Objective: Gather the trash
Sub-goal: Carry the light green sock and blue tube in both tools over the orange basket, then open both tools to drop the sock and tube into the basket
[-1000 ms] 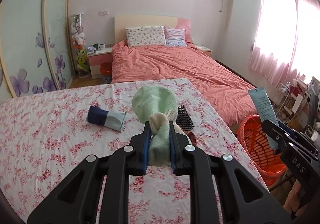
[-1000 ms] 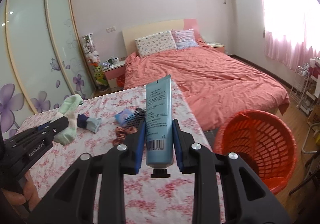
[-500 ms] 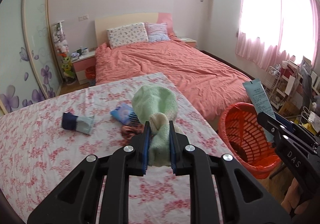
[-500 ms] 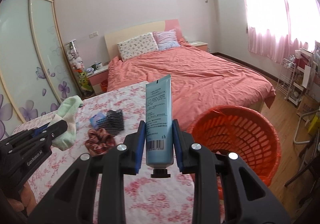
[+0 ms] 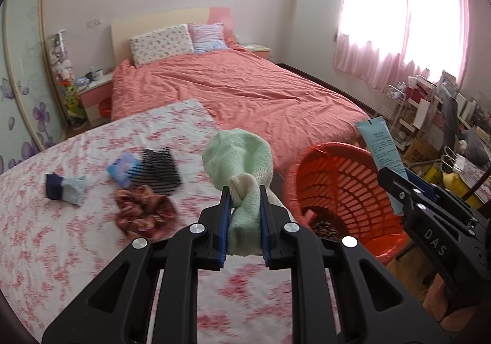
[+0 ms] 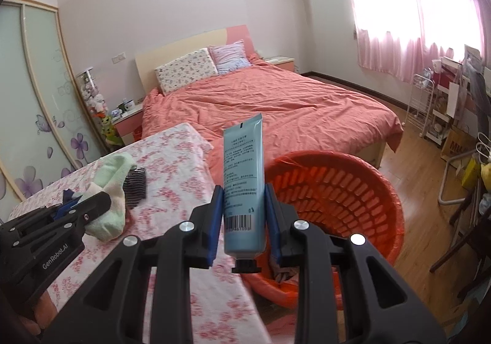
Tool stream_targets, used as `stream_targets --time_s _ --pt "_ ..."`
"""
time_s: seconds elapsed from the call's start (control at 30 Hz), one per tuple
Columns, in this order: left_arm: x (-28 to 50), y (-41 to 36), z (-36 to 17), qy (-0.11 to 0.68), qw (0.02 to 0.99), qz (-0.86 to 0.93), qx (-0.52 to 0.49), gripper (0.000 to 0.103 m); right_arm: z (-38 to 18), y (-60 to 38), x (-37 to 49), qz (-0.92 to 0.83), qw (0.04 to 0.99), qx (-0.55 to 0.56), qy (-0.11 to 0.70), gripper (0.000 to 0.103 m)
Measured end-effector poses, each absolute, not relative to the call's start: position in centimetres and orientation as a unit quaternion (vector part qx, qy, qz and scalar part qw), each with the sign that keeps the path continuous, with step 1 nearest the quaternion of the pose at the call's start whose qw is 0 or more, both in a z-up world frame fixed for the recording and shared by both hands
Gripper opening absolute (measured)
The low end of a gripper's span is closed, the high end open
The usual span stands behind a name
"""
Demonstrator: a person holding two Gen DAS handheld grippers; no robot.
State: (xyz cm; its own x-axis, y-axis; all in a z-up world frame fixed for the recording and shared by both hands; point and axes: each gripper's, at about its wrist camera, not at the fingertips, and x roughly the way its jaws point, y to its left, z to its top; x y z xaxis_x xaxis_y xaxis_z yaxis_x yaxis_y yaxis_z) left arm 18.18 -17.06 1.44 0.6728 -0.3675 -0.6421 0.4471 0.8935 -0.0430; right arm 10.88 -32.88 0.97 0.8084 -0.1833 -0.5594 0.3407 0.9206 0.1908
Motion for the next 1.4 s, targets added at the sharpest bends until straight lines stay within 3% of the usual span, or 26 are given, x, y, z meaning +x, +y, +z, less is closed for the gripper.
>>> stream_targets --time_s 0.57,0.73,0.8,0.87,0.93,1.17,1.4 --pt "18.7 -27.6 -2.0 0.374 0.87 -0.315 0.066 0.017 -3.4 -41.7 10.6 -0.177 0.915 0.197 0.306 0.027" --pt "19.4 -29.2 -3.2 0.391 0.86 -0.321 0.069 0.018 -4.4 -42.9 11.4 -0.182 0.909 0.204 0.315 0.02" --pt "19.5 -29.7 -3.5 0.396 0.857 -0.322 0.071 0.02 -4.7 -43.4 11.6 -0.182 0.908 0.208 0.315 0.022" --pt "19.6 -30.0 -3.9 0.402 0.855 -0.321 0.072 0.04 -5.0 -43.6 11.7 -0.179 0.907 0.216 0.315 0.023" --pt "19.7 -30.0 -4.1 0.405 0.856 -0.314 0.073 0.046 -5.1 -43.8 11.7 -0.179 0.905 0.224 0.315 0.028" --pt "20.1 -27.8 -4.1 0.406 0.866 -0.283 0.073 0.058 -4.5 -43.3 11.5 -0.197 0.908 0.201 0.31 0.044" --pt "21.3 -23.7 -3.4 0.401 0.881 -0.242 0.062 0.064 -3.5 -41.5 11.7 -0.192 0.914 0.181 0.307 0.054"
